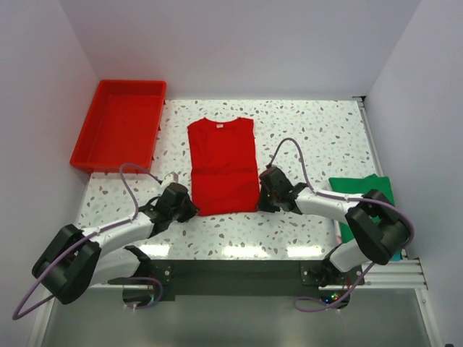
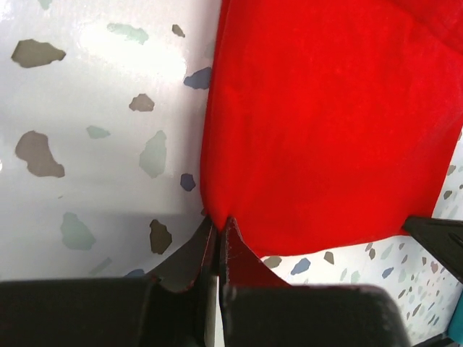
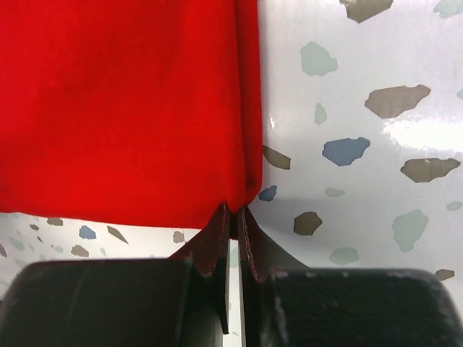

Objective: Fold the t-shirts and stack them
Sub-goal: Fold the tshirt

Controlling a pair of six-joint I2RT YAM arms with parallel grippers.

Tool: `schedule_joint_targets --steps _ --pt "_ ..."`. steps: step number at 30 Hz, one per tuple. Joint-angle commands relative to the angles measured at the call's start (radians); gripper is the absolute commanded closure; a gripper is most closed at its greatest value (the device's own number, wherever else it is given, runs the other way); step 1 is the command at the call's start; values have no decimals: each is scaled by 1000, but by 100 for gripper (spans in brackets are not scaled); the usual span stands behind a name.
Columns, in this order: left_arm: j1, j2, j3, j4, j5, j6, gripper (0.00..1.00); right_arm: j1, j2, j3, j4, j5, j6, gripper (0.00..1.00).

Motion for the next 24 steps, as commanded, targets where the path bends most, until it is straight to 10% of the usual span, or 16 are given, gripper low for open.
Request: schedule_joint_targets --steps 1,14,24 --pt "-3 -60 -32 -88 1 24 100 4 -58 -64 35 -34 11 100" --pt "-229 -607 -82 -509 -58 -137 100 338 -521 -296 -125 96 237 100" --pt "-260 -569 218 -686 -196 -73 100 366 -640 -58 -434 260 167 100"
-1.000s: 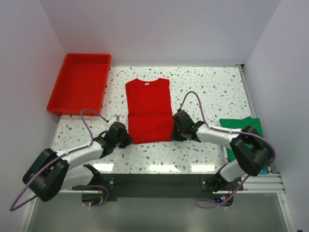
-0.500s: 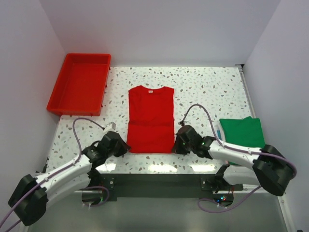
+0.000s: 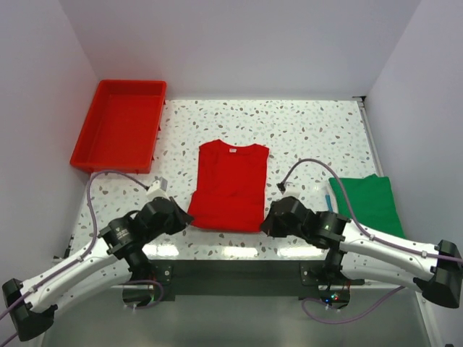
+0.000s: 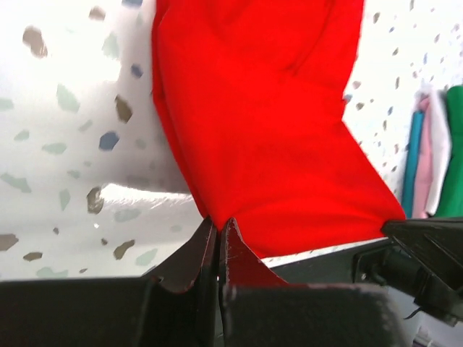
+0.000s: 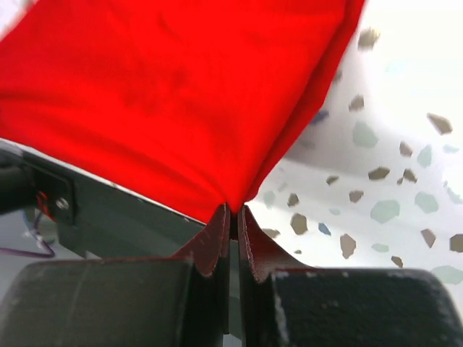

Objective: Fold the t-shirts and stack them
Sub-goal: Fold the tshirt, then neatly place the folded tshirt to the corner

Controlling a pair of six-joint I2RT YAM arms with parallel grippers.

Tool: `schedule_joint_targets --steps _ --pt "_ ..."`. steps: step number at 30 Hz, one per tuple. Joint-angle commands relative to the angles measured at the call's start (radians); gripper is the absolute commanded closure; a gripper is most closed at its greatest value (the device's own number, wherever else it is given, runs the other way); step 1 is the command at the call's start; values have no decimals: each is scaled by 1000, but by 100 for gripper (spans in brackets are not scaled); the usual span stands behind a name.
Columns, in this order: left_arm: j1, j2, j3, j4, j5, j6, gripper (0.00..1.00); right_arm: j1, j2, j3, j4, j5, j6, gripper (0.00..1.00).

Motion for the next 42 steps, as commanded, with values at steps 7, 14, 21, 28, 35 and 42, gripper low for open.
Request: schedule_joint_targets --steps 7,14,21,28,35,42 --pt "35 247 282 61 -124 172 100 -84 154 365 -196 174 -187 100" --pt "296 464 396 269 104 339 100 -316 320 496 -104 -4 -329 100" --pt "497 845 637 420 314 433 100 -574 633 720 -25 -174 -396 100" --pt "641 1346 1017 497 495 496 65 -730 1057 1104 -38 -268 -438 65" --pt "683 1363 1028 524 508 530 23 -773 1083 1157 -98 -234 -482 25" --pt "597 1194 841 430 313 534 48 -770 938 824 43 -282 -502 22"
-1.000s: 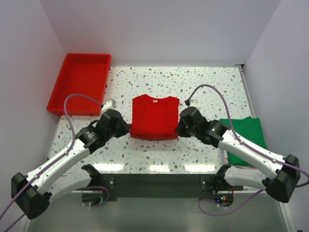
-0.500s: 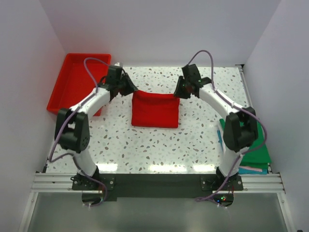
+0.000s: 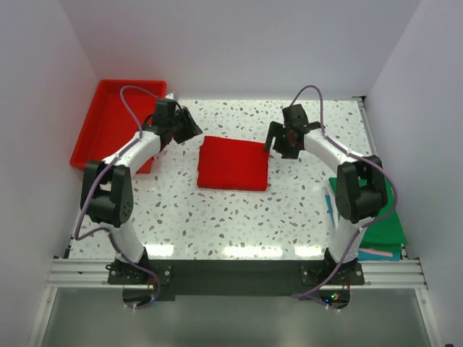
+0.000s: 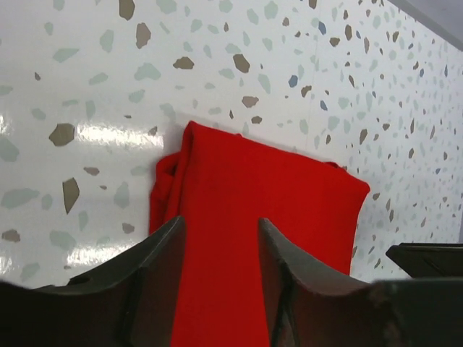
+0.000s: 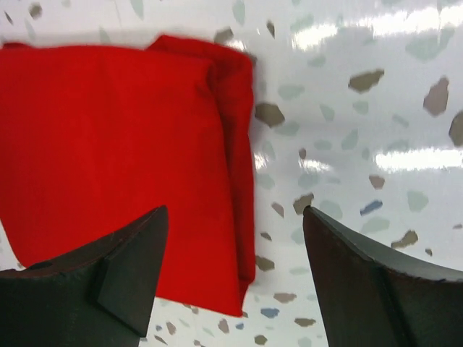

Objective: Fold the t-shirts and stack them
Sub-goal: Neatly place the folded tshirt to the corner

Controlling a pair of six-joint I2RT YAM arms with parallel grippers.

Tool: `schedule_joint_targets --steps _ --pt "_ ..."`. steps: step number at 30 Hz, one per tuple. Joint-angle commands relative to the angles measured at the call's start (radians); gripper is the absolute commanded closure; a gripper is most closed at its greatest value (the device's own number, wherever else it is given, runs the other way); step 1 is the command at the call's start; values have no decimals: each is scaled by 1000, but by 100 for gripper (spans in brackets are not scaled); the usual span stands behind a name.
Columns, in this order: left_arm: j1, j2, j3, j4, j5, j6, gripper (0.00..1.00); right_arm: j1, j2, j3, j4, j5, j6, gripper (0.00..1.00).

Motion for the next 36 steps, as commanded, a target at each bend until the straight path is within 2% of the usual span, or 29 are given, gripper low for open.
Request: schedule_joint_targets --steps 1,2,7,13,19,22,24,26,27,30,36 --pt "-78 -104 -76 -27 -124 35 53 6 -83 -132 97 -40 -40 21" --pt "-97 -114 -112 -35 -143 34 63 7 -83 -148 116 -49 -43 21" --pt "-199 -65 -170 -42 -247 18 80 26 -52 -197 198 -97 -54 21" --pt "-244 -10 -227 -13 -278 8 86 52 35 -191 265 -105 -41 21" --pt "-253 16 -242 -2 -284 3 87 88 71 -206 304 -88 -14 25" --pt "-253 11 -241 -6 -283 5 87 110 69 -212 305 -62 2 33" --pt "-253 1 -236 -9 -290 8 87 116 63 -214 299 -39 9 48" --pt "-253 -5 -210 -33 -306 15 87 119 55 -211 276 -25 18 59" --pt "-253 -10 -195 -44 -312 20 87 121 52 -208 264 2 22 73" --pt "-253 -27 -114 -110 -345 43 84 121 33 -198 201 61 32 100" --pt "-253 -126 -35 -180 -350 69 82 110 -30 -157 40 259 75 100"
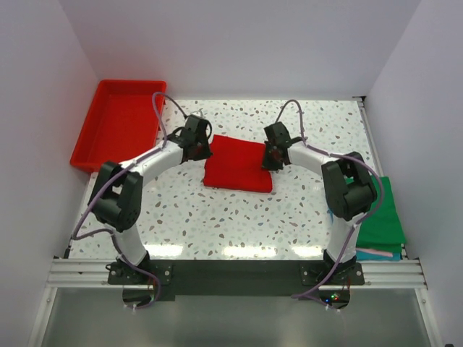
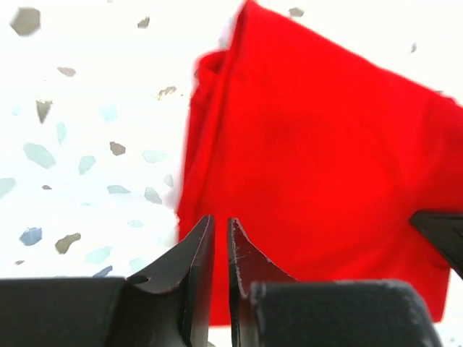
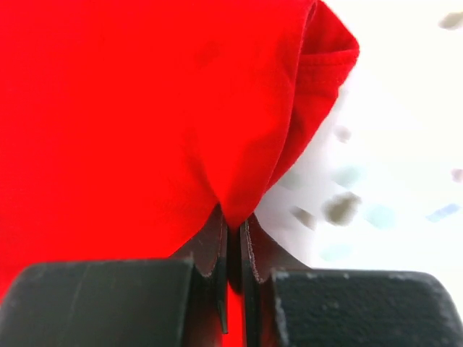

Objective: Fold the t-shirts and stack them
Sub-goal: Neatly place the folded tshirt to the corner

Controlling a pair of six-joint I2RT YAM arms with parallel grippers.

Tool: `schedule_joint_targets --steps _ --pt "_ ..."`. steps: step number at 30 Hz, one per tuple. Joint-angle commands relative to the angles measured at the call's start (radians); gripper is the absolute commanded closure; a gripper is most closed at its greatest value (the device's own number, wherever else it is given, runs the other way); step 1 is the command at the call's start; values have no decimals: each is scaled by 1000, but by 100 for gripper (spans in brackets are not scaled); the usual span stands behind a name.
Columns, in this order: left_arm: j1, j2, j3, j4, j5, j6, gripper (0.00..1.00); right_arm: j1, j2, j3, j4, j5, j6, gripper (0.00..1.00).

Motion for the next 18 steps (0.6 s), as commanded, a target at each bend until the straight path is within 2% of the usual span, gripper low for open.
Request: schedule_joint_targets --steps 1,5,11,12,13,15,16,18 --pt "-2 -134 47 -51 -29 41 82 -15 -94 36 -169 203 43 100" --pt "0 -202 34 -61 -8 55 81 -41 -117 88 -292 411 121 100" --pt "-5 -271 5 -54 75 53 81 -71 41 416 -702 635 238 100" --pt "-6 -280 2 -52 83 53 81 -78 68 512 -762 687 265 100" --pt "-6 -282 2 -52 89 52 81 -91 91 557 -865 704 316 100" --pt "-11 -287 5 -55 112 55 82 -102 154 677 -951 761 382 100" --pt "-13 -290 5 -57 118 56 82 -120 174 723 -1061 775 413 100" --pt "-19 -300 1 -57 127 59 82 -139 234 852 -1169 796 495 100"
